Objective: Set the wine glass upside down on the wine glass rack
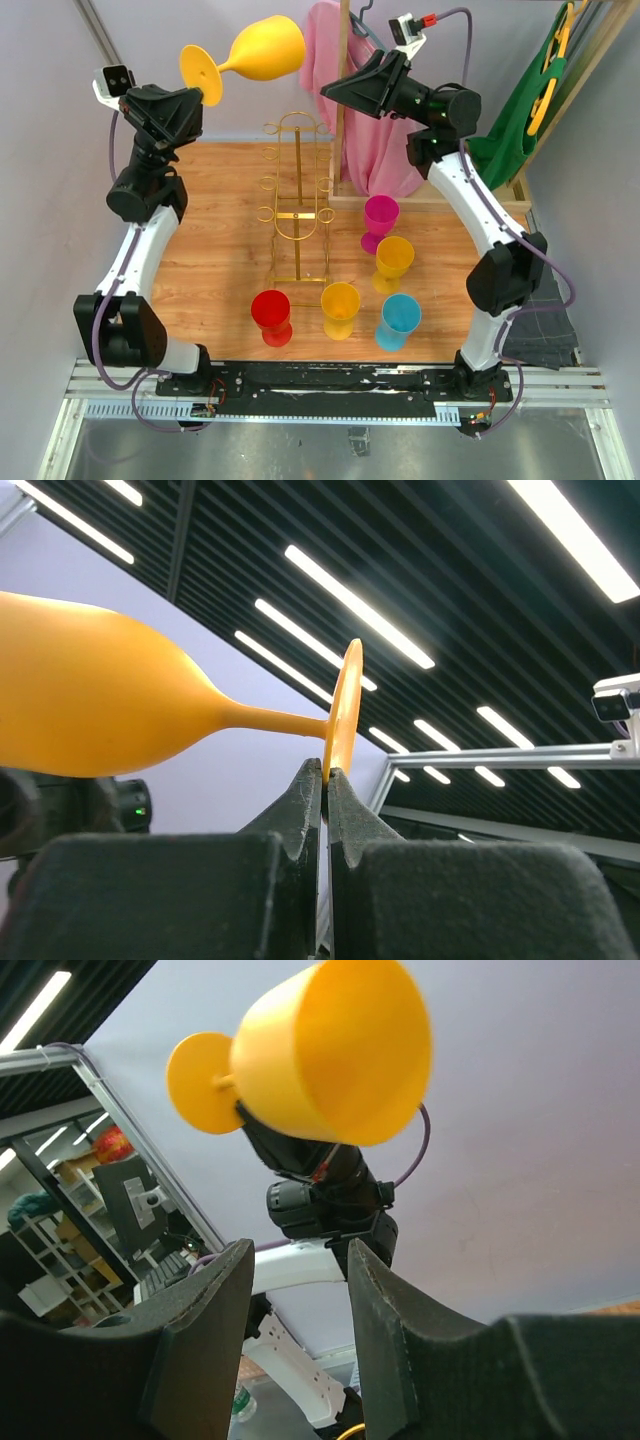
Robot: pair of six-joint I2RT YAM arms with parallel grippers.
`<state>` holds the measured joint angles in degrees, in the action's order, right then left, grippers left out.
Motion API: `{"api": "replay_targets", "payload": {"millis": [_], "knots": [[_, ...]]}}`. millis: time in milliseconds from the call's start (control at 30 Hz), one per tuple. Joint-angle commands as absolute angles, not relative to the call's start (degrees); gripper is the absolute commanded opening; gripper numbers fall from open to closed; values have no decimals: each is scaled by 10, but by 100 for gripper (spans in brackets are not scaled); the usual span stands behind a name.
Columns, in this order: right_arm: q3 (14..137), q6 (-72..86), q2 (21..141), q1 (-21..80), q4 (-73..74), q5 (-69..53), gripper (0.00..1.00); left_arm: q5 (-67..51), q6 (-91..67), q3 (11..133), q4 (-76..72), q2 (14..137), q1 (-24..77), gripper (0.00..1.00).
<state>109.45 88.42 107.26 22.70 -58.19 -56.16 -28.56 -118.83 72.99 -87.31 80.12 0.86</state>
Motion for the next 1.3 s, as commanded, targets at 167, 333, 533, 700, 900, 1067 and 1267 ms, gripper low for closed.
{"api": "replay_targets", "payload": {"millis": [167, 333, 533, 700, 900, 1067, 1267], "knots": [[1027, 781, 957, 219, -533, -597, 44, -315, -1328, 715, -1003, 821, -71, 0], [986, 740, 911, 219, -497, -602, 44, -367, -1289, 716, -958, 834, -124, 0], [947, 688, 863, 219, -444, -603, 43, -396, -1237, 704, -909, 860, -150, 0], [925, 616, 819, 219, -365, -597, 43, -429, -1155, 710, -816, 878, -162, 0], [897, 569, 775, 219, -319, -596, 43, -458, -958, 727, -586, 877, -162, 0], [875, 508, 740, 219, -256, -590, 43, -453, -870, 747, -458, 884, -162, 0], [855, 477, 717, 219, -221, -581, 43, -454, -846, 724, -411, 883, -160, 0]]}}
